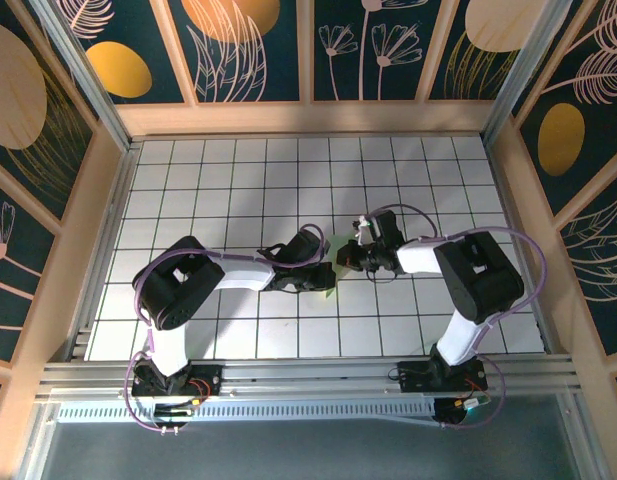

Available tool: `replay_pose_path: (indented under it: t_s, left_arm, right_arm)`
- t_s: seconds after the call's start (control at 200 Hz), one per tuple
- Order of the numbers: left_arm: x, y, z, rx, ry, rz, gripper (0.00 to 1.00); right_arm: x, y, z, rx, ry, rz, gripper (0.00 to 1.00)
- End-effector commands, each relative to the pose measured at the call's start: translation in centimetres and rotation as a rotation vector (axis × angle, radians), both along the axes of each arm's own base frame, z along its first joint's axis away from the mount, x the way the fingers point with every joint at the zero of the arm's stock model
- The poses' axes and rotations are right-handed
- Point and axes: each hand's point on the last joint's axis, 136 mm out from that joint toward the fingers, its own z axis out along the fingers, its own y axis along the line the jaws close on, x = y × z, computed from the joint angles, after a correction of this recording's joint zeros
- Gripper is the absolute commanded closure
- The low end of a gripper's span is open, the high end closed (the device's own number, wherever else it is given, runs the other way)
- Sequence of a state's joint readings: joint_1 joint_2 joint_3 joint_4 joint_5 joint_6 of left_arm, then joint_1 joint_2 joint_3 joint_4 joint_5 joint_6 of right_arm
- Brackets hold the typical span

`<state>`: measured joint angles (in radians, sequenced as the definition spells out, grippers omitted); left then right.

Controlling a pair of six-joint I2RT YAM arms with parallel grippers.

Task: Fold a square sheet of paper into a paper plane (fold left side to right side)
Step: Fold the wing for the fifth time at the center of the table.

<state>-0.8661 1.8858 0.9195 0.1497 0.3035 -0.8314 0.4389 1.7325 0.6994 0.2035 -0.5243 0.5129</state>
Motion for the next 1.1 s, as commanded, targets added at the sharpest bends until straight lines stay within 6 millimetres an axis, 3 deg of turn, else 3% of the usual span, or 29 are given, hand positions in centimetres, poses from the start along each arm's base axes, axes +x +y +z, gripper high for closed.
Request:
replay_pose_path:
  t_s: [0.0,0.31,0.585,1.096]
  left_arm:
    - [-3.2,7.1,-6.7,0.329,0.135,0.041,1.00]
    - [-3.3,7.2,-6.7,0.329,0.135,0.044,1.00]
    - [-3.3,7.2,-6.8,0.329,0.135,0.047,1.00]
    - [-3.3,7.3,-6.7,0.326,0.135,0.053,1.00]
  right_arm:
    - [1.9,-2.9,-1.7,-0.104,-0.003,-0.068,1.00]
    - [5.5,-4.9,-1.6,-0.108,-0.018,-0.116,1.00]
    - [7.4,-5.8,-1.6,-0.092,-0.019,-0.142,1.00]
    - [10.9,-9.3,-1.6,-0.089,-0.019,-0.223,1.00]
